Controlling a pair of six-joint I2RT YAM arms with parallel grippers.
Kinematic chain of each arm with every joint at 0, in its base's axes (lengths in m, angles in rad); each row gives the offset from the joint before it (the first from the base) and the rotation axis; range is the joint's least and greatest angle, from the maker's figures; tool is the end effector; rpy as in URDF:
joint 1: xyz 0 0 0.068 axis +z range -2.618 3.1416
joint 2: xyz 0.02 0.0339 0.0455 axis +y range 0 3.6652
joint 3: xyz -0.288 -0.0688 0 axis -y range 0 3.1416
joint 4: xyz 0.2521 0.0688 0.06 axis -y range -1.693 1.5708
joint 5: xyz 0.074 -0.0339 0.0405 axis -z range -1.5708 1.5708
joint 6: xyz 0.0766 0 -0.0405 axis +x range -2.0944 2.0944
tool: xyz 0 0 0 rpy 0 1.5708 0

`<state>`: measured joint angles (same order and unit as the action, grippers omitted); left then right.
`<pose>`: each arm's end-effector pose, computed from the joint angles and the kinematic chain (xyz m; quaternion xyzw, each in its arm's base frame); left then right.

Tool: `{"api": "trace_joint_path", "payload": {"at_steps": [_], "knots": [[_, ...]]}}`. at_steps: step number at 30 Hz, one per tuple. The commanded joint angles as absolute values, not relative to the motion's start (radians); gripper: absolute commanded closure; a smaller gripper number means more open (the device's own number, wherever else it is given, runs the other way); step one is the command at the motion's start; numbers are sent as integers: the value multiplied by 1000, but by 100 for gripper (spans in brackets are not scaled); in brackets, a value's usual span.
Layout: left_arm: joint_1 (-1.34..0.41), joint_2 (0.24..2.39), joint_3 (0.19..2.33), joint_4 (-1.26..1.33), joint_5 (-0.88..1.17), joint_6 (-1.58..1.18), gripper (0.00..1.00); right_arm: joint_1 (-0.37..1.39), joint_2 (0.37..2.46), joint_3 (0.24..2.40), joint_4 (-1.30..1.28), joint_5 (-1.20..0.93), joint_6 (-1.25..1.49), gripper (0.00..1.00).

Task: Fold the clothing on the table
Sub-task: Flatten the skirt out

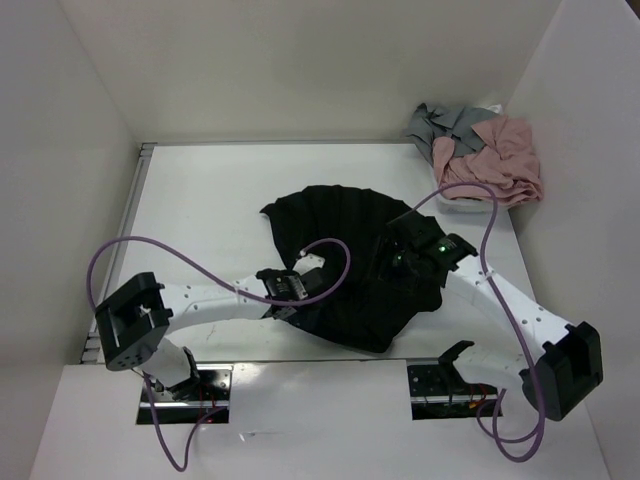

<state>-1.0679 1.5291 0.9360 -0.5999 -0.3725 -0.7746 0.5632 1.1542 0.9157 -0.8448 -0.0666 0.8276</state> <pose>0.1710 -0.2531 0.1750 0.1066 0.9599 -0.0369 0.2564 0.1943 0.1287 0.2427 0.1199 0.9625 0.1793 0.1645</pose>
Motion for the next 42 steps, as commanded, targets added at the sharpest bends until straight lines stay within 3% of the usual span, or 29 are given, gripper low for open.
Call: {"api": "trace_joint_path", "payload": {"at_steps": [1, 8, 12, 13, 17, 18, 20, 21, 28, 31, 32, 33, 37, 42], "knots": [[-1069, 1528, 982, -601, -495, -788, 14, 571, 1080, 951, -811, -5, 867, 29], [-1069, 1597, 991, -529, -543, -798, 12, 548, 1035, 960, -833, 5, 876, 29], [-1097, 1663, 1026, -529, -617, -808, 23, 522, 1005, 971, -854, 5, 854, 29], [-1106, 1663, 1026, -517, -629, -808, 34, 511, 996, 980, -854, 14, 854, 29], [-1106, 1683, 1026, -486, -653, -799, 52, 489, 986, 980, -864, 14, 845, 29], [-1106, 1683, 1026, -486, -669, -799, 67, 489, 974, 980, -864, 14, 845, 29], [-1106, 1683, 1037, -486, -669, -799, 80, 489, 965, 980, -855, 5, 845, 29], [-1106, 1683, 1046, -486, -681, -799, 97, 489, 965, 980, -854, 5, 845, 29], [-1106, 1654, 1077, -549, -762, -836, 100, 489, 974, 971, -834, -17, 836, 29], [-1106, 1626, 1077, -500, -648, -753, 100, 489, 974, 962, -834, -26, 818, 29], [-1106, 1626, 1077, -474, -612, -723, 86, 489, 983, 962, -834, -26, 809, 29], [-1106, 1615, 1068, -457, -580, -709, 44, 489, 983, 962, -845, -15, 808, 29], [-1106, 1578, 999, -413, -497, -660, 16, 489, 992, 986, -845, -6, 789, 29], [-1115, 1589, 999, -374, -473, -600, 11, 480, 1002, 996, -845, -6, 788, 29]]}}
